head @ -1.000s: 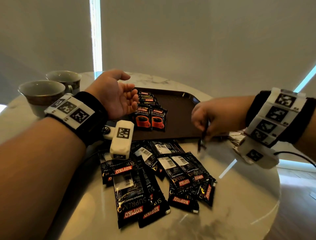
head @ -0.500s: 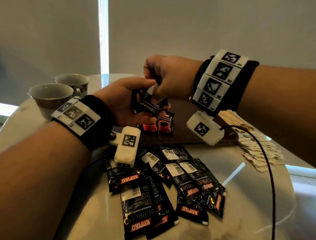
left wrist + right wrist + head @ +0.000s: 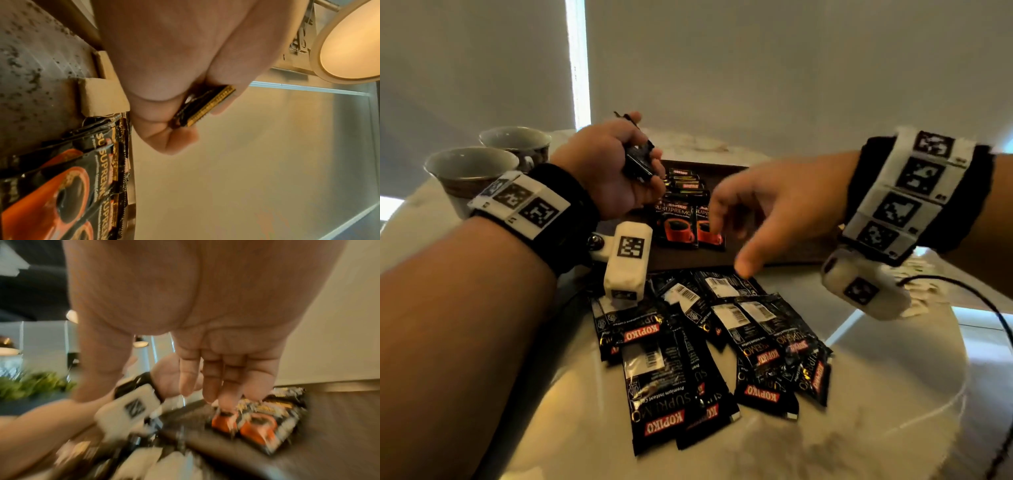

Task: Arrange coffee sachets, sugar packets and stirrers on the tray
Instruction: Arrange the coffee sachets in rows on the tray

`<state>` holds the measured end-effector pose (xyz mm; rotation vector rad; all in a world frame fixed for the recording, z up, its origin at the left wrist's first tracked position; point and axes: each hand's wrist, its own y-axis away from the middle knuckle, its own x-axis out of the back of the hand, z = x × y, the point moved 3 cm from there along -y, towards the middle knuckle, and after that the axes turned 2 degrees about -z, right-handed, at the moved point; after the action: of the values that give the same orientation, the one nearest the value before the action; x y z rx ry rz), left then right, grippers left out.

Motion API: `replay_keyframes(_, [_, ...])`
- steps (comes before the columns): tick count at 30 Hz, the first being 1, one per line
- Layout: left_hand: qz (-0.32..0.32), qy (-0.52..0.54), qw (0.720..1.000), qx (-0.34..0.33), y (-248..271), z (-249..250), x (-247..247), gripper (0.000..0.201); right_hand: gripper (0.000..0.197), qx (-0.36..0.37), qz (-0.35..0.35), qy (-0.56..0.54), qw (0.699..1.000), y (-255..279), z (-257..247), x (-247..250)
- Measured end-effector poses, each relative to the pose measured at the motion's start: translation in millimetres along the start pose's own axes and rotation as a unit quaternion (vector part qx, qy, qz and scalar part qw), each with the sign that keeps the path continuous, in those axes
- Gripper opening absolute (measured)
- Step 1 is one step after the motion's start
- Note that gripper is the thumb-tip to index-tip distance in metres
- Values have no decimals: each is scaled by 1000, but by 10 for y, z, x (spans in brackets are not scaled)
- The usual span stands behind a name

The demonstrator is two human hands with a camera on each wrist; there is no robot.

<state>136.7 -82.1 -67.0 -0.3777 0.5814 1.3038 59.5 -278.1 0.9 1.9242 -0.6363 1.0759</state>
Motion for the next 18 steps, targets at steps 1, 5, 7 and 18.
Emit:
replay_keyframes(1, [7,11,1000,-5,-12,3,16,30,78,-12,-38,39,998,13,18,-110])
replay_keyframes(5, [29,7,1000,-6,-37,-16,27,15,93,-79,-65,49,994,-208,215,-433])
replay_keyframes(7, [36,8,999,-10,-42,-5,23,19,86,-74,-46,35,996,-256,342,-536])
replay_keyframes(18, [41,15,999,-20,-37,-17,26,14,105,-31,-101,156,982,3,360,-521])
